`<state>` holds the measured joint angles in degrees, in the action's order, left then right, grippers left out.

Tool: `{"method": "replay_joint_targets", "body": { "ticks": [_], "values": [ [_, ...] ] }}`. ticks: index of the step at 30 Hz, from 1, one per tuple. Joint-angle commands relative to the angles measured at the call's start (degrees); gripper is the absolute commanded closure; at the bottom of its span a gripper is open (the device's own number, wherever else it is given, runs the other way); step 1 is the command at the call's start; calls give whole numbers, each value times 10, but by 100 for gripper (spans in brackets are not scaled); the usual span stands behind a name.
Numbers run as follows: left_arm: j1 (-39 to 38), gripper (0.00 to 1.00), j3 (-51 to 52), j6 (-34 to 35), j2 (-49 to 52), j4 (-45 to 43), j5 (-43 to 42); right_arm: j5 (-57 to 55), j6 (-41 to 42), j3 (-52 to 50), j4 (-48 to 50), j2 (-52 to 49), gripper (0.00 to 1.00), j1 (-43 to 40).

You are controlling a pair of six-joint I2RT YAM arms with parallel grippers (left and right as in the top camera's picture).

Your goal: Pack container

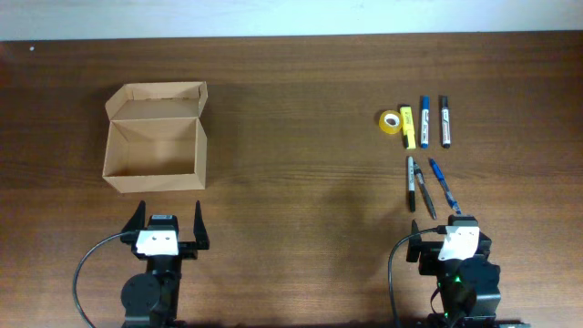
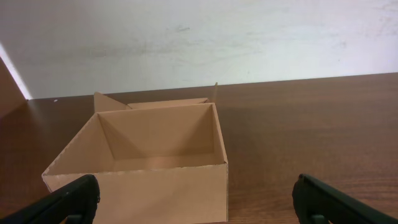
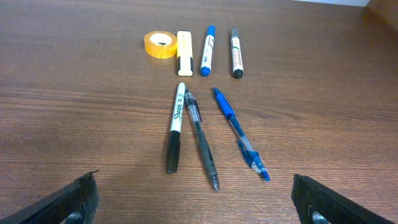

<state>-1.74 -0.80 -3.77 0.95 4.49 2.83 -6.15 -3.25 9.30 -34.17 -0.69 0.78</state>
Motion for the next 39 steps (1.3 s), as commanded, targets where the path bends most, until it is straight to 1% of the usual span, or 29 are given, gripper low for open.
{"method": "replay_joint_targets", "body": {
  "ticks": [1,27,31,36,39],
  "values": [
    [0,1,3,-10,-6,0,0,1,-2,-5,2,5,1,-5],
    [0,0,3,-9,-3,-3,-5,1,-2,-5,2,5,1,-5],
    [0,0,2,21,-3,-8,-9,10,-1,-5,2,5,1,-5],
    [0,0,-24,54,15,23,-20,45,-1,4,1,5,1,-5],
    [0,0,-69,55,61,64,-19,54,-1,21,1,-3,1,-5]
  ]
}}
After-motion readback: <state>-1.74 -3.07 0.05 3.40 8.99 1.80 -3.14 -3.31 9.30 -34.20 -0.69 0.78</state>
